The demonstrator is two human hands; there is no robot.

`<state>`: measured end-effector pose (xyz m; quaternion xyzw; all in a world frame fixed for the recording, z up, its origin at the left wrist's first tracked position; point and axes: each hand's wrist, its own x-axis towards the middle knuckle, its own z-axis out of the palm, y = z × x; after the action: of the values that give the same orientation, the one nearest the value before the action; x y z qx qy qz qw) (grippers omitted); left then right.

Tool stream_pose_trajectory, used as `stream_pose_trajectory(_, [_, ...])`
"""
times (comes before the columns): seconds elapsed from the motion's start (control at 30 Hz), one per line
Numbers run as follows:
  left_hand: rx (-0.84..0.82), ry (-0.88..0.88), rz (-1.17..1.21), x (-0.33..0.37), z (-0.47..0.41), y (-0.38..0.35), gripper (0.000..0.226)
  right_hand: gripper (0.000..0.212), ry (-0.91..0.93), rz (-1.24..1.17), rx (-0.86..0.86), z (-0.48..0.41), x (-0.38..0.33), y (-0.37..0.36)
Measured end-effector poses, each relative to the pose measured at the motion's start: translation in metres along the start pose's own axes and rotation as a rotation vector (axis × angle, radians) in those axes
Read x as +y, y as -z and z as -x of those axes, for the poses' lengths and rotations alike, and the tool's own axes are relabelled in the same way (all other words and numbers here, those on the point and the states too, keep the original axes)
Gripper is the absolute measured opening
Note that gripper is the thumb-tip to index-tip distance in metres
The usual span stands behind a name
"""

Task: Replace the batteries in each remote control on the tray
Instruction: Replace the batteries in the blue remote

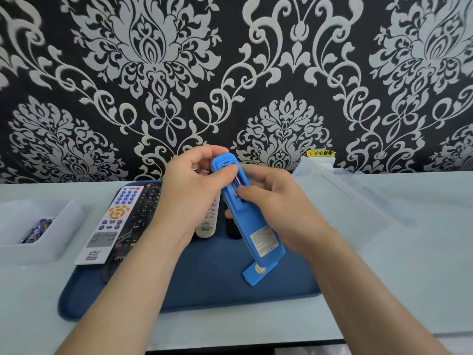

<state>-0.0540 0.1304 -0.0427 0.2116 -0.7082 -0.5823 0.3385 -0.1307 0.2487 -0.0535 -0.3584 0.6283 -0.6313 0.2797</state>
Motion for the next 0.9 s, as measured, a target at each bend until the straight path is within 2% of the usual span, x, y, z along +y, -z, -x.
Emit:
stream_pose_trajectory(0.2, [-0.019,0.019,-0.022,-0.003,0.0,0.001,0.024,0.034,-0.033,0.071,-0.014,0.0,0.002,0.001])
stream_pose_trajectory(0.3, [-0.024,-0.018,-0.02,-0.001,0.004,-0.002,0.022,0.033,-0.152,-0.058,-0.107,0.001,-0.002,0.007])
stream_pose_trajectory(0.37, [-0.059,0.043,-0.001,-0.001,0.005,-0.005,0.017,0.031,-0.192,-0.088,-0.134,0.002,-0.004,0.01])
stream_pose_trajectory(0.43, [-0.082,0.231,0.16,-0.003,0.001,-0.004,0.014,0.027,-0.184,-0.089,-0.065,0.001,-0.003,0.011])
stream_pose_trajectory(0.53, [-0.076,0.503,0.673,-0.003,-0.006,0.0,0.017,0.023,-0.226,-0.196,0.089,-0.003,0.001,0.011])
stream_pose_trajectory(0.6, [-0.078,0.529,0.824,-0.004,-0.005,0.001,0.024,0.028,-0.25,-0.274,0.117,-0.004,0.002,0.012])
stream_pose_trajectory(0.67, [-0.075,0.49,0.882,-0.006,-0.003,-0.001,0.023,0.042,-0.234,-0.31,0.128,-0.004,0.004,0.012])
stream_pose_trajectory(0.77, [-0.053,0.418,0.848,-0.006,-0.001,-0.003,0.015,0.058,-0.204,-0.338,0.175,-0.006,0.007,0.009])
stream_pose_trajectory(0.9, [-0.059,0.229,0.405,-0.005,0.0,0.001,0.016,0.033,-0.273,-0.44,0.117,-0.007,0.006,0.008])
